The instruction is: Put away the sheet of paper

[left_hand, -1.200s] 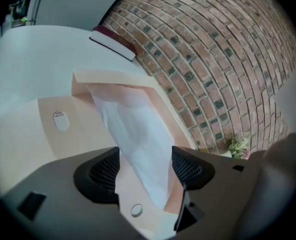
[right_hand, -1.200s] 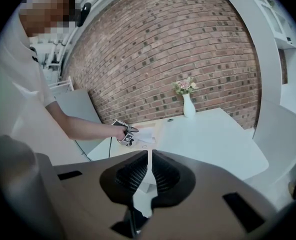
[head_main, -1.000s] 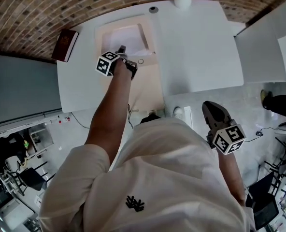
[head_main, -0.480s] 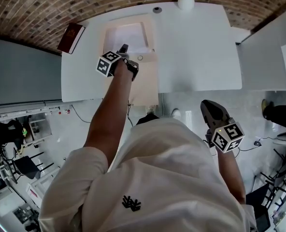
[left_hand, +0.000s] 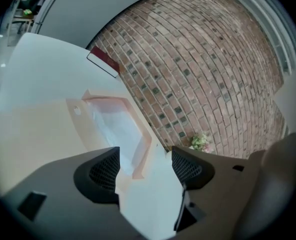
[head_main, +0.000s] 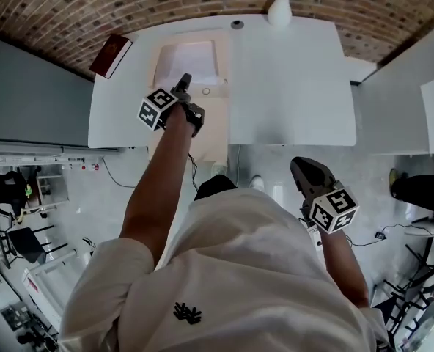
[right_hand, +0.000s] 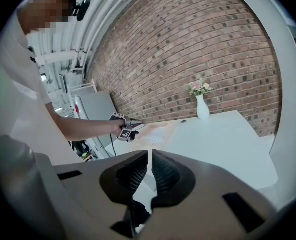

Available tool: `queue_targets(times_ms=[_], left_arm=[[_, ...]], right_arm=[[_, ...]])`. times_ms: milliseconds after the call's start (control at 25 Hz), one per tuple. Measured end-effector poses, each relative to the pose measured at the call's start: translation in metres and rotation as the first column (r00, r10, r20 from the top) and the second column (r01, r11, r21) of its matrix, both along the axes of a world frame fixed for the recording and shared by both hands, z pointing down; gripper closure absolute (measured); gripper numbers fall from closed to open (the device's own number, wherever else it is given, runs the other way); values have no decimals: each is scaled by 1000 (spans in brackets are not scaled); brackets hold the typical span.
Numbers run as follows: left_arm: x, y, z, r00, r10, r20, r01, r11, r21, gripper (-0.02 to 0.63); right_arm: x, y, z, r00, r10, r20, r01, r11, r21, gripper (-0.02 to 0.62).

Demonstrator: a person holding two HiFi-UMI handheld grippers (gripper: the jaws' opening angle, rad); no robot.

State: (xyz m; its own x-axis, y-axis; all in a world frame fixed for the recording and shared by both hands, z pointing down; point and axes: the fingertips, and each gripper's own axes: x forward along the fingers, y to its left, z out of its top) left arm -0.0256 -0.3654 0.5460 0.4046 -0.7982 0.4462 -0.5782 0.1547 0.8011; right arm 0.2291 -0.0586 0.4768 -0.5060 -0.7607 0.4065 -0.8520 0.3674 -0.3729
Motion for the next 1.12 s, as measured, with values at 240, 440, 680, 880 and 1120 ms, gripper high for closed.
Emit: queue_targets(times_ms=[240, 440, 680, 880, 1120], left_arm=[[12, 39, -33, 996, 85, 7, -86, 992, 98, 299], [19, 74, -64, 986, 165, -15, -160, 972, 174, 301], [25, 120, -98, 969, 244, 36, -244, 932, 268, 491], [42, 157, -131, 925, 364, 111, -378, 843, 383, 578], [59, 195, -139, 848, 506, 157, -520, 737, 432, 581]], right_arm=[[-1, 7, 5, 999, -41, 5, 40, 999, 11, 546], [-4, 3, -3, 998, -61, 5, 61, 998, 32, 549], [-8, 2, -17, 995, -100, 6, 99, 993, 58, 554], [-10, 1, -30, 991, -136, 2, 136, 987, 81, 558], [-17, 2, -39, 988, -156, -21, 157, 983, 91, 563]])
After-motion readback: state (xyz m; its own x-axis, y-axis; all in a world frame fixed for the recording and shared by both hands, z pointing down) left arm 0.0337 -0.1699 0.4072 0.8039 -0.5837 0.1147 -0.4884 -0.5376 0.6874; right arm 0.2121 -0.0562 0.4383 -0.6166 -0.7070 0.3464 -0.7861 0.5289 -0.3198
